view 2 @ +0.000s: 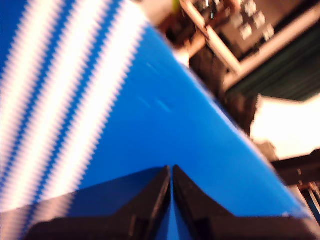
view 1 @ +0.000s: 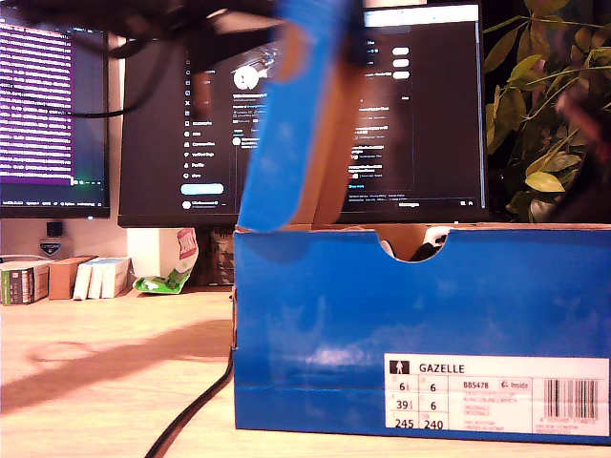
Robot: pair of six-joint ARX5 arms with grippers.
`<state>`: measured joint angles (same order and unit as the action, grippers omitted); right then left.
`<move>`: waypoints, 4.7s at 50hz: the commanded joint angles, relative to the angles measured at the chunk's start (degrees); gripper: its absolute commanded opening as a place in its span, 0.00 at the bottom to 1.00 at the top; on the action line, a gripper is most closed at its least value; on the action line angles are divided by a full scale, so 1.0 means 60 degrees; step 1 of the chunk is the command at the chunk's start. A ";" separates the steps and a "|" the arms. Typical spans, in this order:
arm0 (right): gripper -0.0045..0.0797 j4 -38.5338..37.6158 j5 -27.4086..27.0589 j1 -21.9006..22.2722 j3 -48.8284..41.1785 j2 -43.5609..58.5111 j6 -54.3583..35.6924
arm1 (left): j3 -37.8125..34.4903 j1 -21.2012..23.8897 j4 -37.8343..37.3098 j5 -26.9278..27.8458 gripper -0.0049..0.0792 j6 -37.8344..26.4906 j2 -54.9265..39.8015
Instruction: Close the blue shoebox by pushing the lid with your left arm and holding the box in place with your right arm
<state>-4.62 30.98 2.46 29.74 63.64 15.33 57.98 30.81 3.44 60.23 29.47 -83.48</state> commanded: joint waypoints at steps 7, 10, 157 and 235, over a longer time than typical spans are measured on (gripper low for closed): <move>0.04 0.0772 0.1570 0.0787 0.0586 0.0044 -0.0051 | 0.0066 -0.0255 -0.0543 -0.0219 0.03 -0.0576 -0.0069; 0.04 0.0871 0.2186 0.0940 0.0627 0.0044 0.0004 | 0.0066 -0.0441 -0.0812 -0.0281 0.03 -0.0812 -0.0069; 0.04 0.3530 -0.2586 -0.0259 0.0831 -0.3570 -0.3297 | -0.2295 -0.3741 -0.2572 -0.6670 0.05 -0.5169 0.4091; 0.04 0.2339 -0.3526 -0.0281 -0.3315 -0.8495 -0.2295 | -0.7191 -0.3938 -0.1515 -0.8845 0.05 -0.3901 1.0987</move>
<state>9.93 9.91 0.71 11.42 13.58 1.45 16.03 7.33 -6.22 7.77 5.85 -18.15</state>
